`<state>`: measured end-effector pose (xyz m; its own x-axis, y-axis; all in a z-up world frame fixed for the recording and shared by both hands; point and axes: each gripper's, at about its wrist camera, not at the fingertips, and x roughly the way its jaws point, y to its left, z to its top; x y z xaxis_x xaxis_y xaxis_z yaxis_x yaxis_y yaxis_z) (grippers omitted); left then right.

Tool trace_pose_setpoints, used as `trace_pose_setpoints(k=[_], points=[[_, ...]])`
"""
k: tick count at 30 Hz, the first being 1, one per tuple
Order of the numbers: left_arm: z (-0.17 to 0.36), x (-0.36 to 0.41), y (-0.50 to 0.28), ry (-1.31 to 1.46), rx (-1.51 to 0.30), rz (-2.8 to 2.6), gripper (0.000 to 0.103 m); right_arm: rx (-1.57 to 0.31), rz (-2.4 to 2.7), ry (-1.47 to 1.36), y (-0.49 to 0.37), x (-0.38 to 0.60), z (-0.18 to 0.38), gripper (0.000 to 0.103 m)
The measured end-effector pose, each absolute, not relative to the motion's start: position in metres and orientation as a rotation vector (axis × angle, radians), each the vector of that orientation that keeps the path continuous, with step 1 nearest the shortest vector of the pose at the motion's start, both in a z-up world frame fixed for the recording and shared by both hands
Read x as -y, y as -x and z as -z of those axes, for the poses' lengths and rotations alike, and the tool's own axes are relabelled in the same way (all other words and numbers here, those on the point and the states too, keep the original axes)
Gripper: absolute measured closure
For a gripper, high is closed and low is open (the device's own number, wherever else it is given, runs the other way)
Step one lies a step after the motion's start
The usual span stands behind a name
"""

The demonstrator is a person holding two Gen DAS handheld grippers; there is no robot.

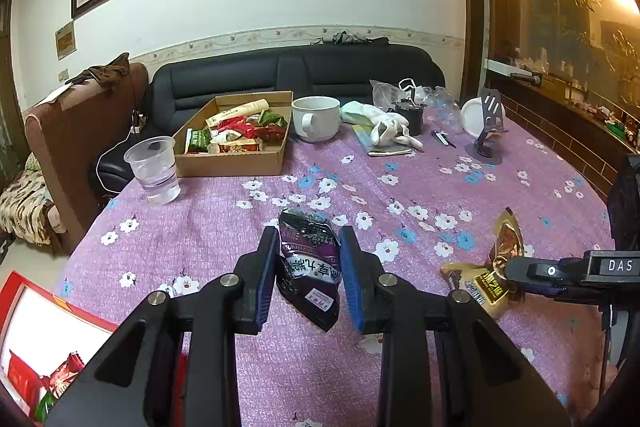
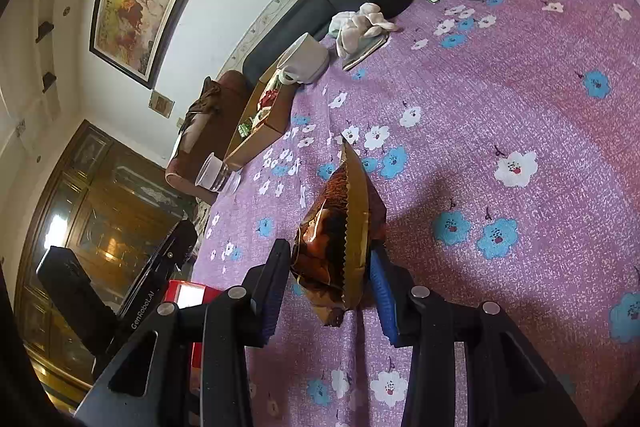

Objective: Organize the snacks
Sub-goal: 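Lift both packets and hold them above the tablecloth, then carry the gold bag and purple packet over the white tray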

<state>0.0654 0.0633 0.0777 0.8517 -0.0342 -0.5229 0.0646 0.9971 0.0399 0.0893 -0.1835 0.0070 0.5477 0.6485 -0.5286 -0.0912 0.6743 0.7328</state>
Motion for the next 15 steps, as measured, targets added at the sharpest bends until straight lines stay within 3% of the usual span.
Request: trace_pose_setpoints(k=[3, 7, 10, 12, 13, 14, 15], points=[[-0.077, -0.063, -0.066, -0.055, -0.556, 0.056, 0.075, -0.898, -0.462, -0.732, -0.091, 0.186, -0.003, 0.06], [-0.075, -0.062, -0.067, -0.056, -0.561, 0.059, 0.075, -0.92, -0.43, -0.763, -0.096, 0.187, 0.007, 0.039], [-0.075, -0.062, -0.067, -0.058, -0.562, 0.061, 0.075, -0.898, -0.428, -0.7, -0.096, 0.178, 0.003, 0.036], [-0.075, -0.062, -0.067, -0.06, -0.562, 0.063, 0.075, -0.899, -0.42, -0.627, -0.097, 0.169, 0.002, 0.037], [-0.075, -0.061, -0.066, -0.06, -0.561, 0.065, 0.075, -0.887, -0.397, -0.567, -0.095, 0.163, -0.001, 0.041], [-0.075, -0.061, -0.067, -0.06, -0.562, 0.066, 0.075, -0.886, -0.374, -0.529, -0.095, 0.159, -0.002, 0.056], [-0.075, -0.062, -0.067, -0.059, -0.564, 0.067, 0.075, -0.883, -0.366, -0.51, -0.094, 0.158, -0.001, 0.057]])
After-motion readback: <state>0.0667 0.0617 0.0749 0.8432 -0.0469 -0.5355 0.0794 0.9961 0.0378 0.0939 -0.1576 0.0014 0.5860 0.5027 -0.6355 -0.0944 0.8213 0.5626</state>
